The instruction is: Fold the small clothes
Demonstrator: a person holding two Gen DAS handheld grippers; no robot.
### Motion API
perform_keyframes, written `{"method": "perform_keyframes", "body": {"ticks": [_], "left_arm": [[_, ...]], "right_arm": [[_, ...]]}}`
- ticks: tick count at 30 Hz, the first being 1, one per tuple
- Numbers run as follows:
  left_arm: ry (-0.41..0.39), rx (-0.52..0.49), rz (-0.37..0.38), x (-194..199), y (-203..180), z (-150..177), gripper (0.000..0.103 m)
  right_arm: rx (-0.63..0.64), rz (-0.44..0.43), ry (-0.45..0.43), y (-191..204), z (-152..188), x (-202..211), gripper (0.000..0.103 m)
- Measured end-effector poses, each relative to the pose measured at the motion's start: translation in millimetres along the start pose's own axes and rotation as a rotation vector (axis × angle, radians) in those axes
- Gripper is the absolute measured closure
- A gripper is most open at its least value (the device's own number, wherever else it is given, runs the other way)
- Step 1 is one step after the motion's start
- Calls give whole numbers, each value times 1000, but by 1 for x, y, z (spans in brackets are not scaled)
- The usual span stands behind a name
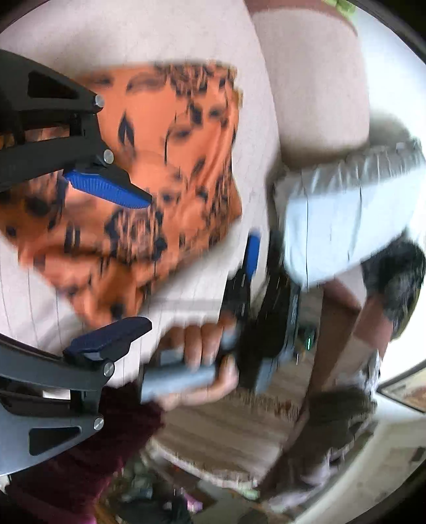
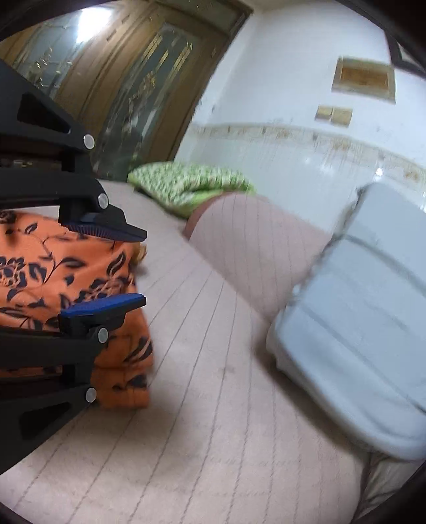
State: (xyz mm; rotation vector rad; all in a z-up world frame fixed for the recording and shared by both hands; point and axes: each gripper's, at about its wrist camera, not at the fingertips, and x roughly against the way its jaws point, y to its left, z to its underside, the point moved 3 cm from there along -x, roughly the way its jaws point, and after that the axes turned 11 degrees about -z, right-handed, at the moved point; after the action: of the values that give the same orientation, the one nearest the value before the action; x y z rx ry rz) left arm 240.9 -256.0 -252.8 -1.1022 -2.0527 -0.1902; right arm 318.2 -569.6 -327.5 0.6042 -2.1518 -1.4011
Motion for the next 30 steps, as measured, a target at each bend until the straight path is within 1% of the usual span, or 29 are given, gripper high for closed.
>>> {"method": "perform_keyframes", "body": {"ticks": [1,2,4,5,6,7,8,10,12,13,15,16,18,20,21,22,24,25,27,30], "left_arm": [[4,7,-44,0,10,-1,34],[3,25,-70,1,20,-1,34],[-12,76,-110,9,47,-4,34],[-19,85,-133,12,55,-3,34],[-21,86,-171,16,65,-2,34],[-10,84,-196,16,73,0,34],[7,86,-220,16,80,5,34],[46,103,-248,13,91,13,34],[94,107,-255,7,96,24,34],[122,95,-267,4,95,29,34],[139,61,-281,1,91,35,34],[138,46,-281,2,89,37,34],[145,22,-284,2,86,41,34],[160,16,-278,2,83,46,33],[167,18,-275,1,84,48,33],[173,21,-273,0,83,48,33],[179,26,-266,-4,80,48,33],[182,26,-262,-7,78,48,33],[184,3,-266,-12,67,49,33],[180,-33,-283,-17,54,49,30]], "right_arm": [[-8,25,9,0,1,1,68],[-12,83,25,-1,4,2,68],[13,170,55,0,11,11,68],[17,178,64,1,16,13,67],[3,180,77,0,24,17,62],[-14,183,86,-5,28,24,46],[-44,187,90,-9,36,30,41],[-65,185,82,-15,46,40,40],[-95,168,84,-20,54,44,40],[-110,156,86,-21,59,43,40],[-121,142,115,-20,70,30,40],[-118,156,127,-20,74,26,40],[-103,228,159,-19,84,11,40],[-53,306,183,-16,94,-2,51],[-19,345,183,-12,97,-5,71],[23,367,184,-5,99,-7,77],[89,365,152,16,101,-4,83],[108,372,138,23,102,-1,84],[177,413,95,43,105,8,84],[239,506,67,52,109,13,85]]}}
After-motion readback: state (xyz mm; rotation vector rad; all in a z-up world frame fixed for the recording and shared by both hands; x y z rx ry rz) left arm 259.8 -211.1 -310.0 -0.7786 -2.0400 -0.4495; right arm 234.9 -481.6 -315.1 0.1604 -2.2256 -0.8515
